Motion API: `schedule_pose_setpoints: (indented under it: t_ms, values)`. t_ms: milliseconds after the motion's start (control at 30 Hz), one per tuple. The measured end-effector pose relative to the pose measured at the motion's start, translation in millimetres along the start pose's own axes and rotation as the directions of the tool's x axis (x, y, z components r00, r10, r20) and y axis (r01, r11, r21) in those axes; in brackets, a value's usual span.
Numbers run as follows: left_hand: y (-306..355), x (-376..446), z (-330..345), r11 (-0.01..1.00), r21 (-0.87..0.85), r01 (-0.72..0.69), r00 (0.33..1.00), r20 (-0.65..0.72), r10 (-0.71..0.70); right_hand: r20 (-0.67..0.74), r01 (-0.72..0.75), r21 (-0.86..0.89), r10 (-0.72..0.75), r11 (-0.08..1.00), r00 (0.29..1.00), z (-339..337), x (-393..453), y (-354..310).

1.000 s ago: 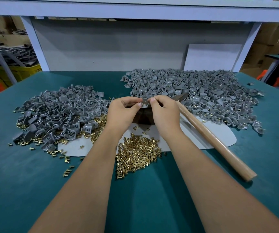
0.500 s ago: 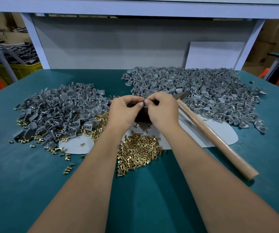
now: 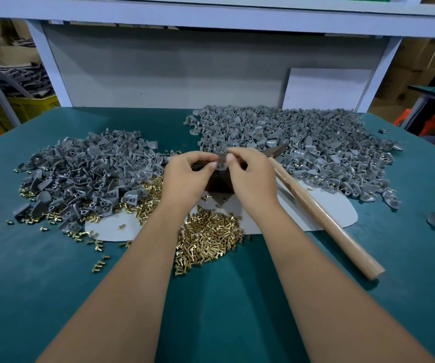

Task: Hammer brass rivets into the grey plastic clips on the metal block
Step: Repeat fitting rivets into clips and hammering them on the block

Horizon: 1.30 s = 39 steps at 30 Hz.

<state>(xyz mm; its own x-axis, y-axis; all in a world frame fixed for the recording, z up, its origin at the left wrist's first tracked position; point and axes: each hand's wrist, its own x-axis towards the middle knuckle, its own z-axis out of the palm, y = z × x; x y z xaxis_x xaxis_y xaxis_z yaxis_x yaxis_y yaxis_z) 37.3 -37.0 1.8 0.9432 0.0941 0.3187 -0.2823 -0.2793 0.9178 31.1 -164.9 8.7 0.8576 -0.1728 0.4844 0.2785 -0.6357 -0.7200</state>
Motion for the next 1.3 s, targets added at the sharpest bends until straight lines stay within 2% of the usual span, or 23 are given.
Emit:
schedule_pose_setpoints:
  t_ms: [67, 133, 200, 267, 367, 467, 533, 667, 767, 833, 900, 1033, 1167, 1300]
  values:
    - [0.6, -1.3, 0.8, 0.999, 0.034, -0.006, 1.000, -0.026, 0.007, -0.087, -0.020, -0.172, 0.005, 0.985, 0.996, -11.6, 3.8, 4.9]
    - [1.1, -2.6, 2.0, 0.997, 0.080, -0.014, 0.998, -0.056, 0.018, -0.154, -0.075, -0.450, 0.006, 0.890, 0.988, -27.4, 7.9, 15.2]
    - [0.7, -2.4, 2.9, 0.994, 0.110, -0.005, 0.997, -0.070, 0.013, -0.120, -0.135, -0.671, 0.073, 0.729, 0.990, -41.2, 9.4, 26.4]
    - [0.7, -1.3, 3.0, 0.994, 0.103, 0.032, 0.998, -0.061, -0.026, -0.046, -0.167, -0.740, 0.198, 0.652, 0.979, -46.7, 9.3, 32.4]
    - [0.9, 0.0, 4.2, 0.993, 0.104, 0.064, 0.997, -0.054, -0.058, 0.001, -0.194, -0.718, 0.280, 0.669, 0.960, -45.2, 10.1, 34.2]
    - [-0.5, 0.6, 5.5, 0.968, 0.249, -0.003, 0.997, -0.076, 0.023, -0.001, -0.228, -0.664, 0.304, 0.712, 0.953, -46.2, 12.9, 31.2]
    - [-2.9, 2.0, 6.2, 0.951, 0.307, -0.029, 0.995, -0.080, 0.056, -0.012, -0.236, -0.639, 0.297, 0.732, 0.955, -49.5, 15.5, 27.6]
    - [-5.0, 3.0, 6.8, 0.956, 0.290, -0.032, 0.994, -0.095, 0.062, -0.045, -0.206, -0.551, 0.217, 0.809, 0.975, -59.5, 21.4, 13.3]
    - [-4.4, 2.2, 7.0, 0.949, 0.312, -0.052, 0.992, -0.093, 0.086, 0.053, -0.168, -0.361, 0.200, 0.917, 0.978, -65.6, 19.4, -3.5]
    - [-3.0, 1.7, 7.0, 0.942, 0.331, -0.050, 0.992, -0.090, 0.085, 0.150, -0.134, -0.300, 0.186, 0.944, 0.971, -67.9, 15.3, -14.3]
    - [-1.2, 1.1, 6.4, 0.937, 0.347, -0.036, 0.993, -0.092, 0.072, 0.188, -0.080, -0.360, 0.156, 0.930, 0.970, -67.5, 12.6, -22.1]
    - [0.9, -0.7, 4.8, 0.935, 0.351, -0.052, 0.992, -0.088, 0.088, 0.111, -0.015, -0.397, 0.064, 0.918, 0.992, -66.8, 10.3, -33.3]
    - [4.8, -1.8, 5.4, 0.921, 0.388, -0.033, 0.993, -0.096, 0.075, 0.234, 0.159, -0.569, -0.026, 0.807, 0.972, -66.7, 10.5, -45.1]
    - [5.3, -2.5, 6.4, 0.925, 0.379, -0.009, 0.992, -0.110, 0.054, 0.156, 0.164, -0.594, -0.087, 0.787, 0.984, -67.5, 15.0, -53.3]
